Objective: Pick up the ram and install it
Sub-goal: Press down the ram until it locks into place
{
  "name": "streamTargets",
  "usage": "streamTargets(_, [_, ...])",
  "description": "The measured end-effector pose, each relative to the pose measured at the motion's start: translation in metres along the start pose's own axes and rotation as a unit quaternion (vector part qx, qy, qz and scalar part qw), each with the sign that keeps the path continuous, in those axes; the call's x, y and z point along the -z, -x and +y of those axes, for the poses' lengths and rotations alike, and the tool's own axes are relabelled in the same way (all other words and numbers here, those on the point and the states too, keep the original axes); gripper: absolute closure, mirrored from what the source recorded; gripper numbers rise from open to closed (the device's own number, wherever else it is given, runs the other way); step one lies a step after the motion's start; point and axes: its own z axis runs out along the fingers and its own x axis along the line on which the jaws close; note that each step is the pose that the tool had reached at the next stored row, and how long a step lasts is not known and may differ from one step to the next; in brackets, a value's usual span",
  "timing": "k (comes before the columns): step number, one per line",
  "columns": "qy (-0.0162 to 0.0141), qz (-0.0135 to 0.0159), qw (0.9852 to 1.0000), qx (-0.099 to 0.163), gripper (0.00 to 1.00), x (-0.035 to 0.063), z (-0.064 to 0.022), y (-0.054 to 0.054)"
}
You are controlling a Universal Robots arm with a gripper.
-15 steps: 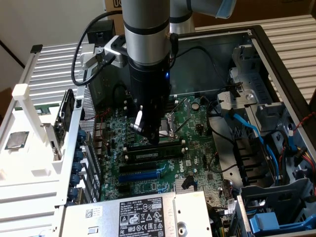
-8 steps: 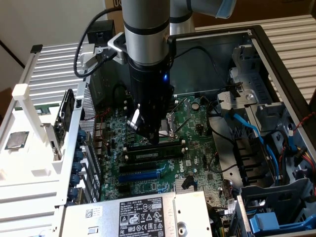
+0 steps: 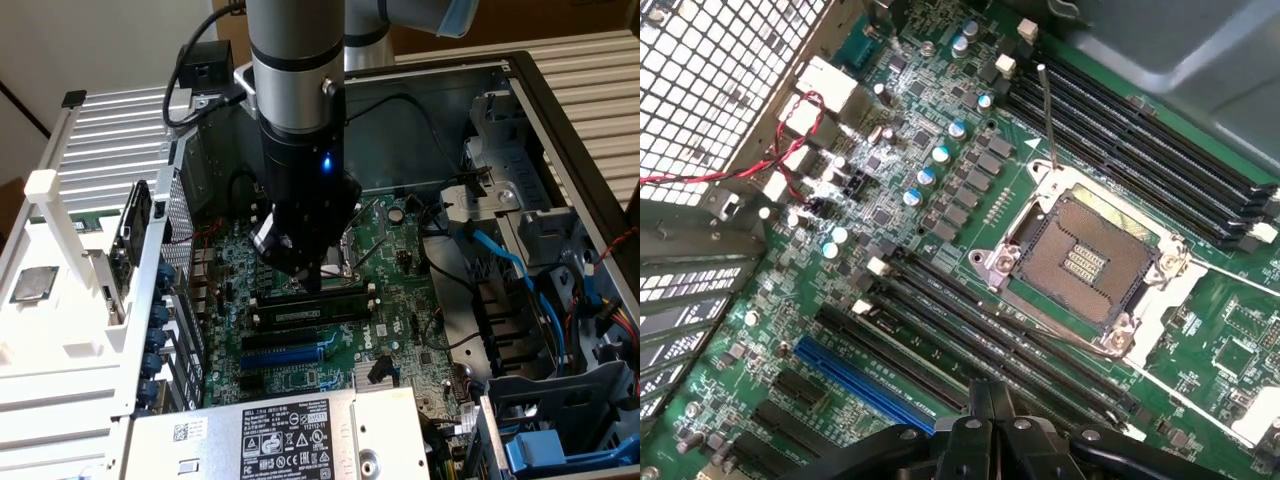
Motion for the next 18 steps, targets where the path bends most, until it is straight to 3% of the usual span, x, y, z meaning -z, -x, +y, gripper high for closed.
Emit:
streamTargets(2, [0.001, -0.0002, 0.999, -0.045, 0.89, 0.0, 0.0, 0.0])
streamTargets(6, [0.0008, 0.0001, 0.9965, -0.083, 0.89, 0.0, -0.0001, 0.0])
streamTargets(8, [-0.0016, 0.0, 0.9958, -0.092, 0.89, -0.0001, 0.0, 0.0])
streamTargets(9, [-0.0058, -0.0009, 0.995, -0.1, 0.89, 0.0, 0.0, 0.0])
streamTargets(11, [-0.0082, -0.0015, 0.994, -0.109, 0.89, 0.0, 0.0, 0.0])
streamTargets(14, [-0.0109, -0.0023, 0.9923, -0.123, 0.89, 0.0, 0.0, 0.0])
streamTargets(18, [-0.0119, -0.0042, 0.9894, -0.144, 0.89, 0.0, 0.0, 0.0])
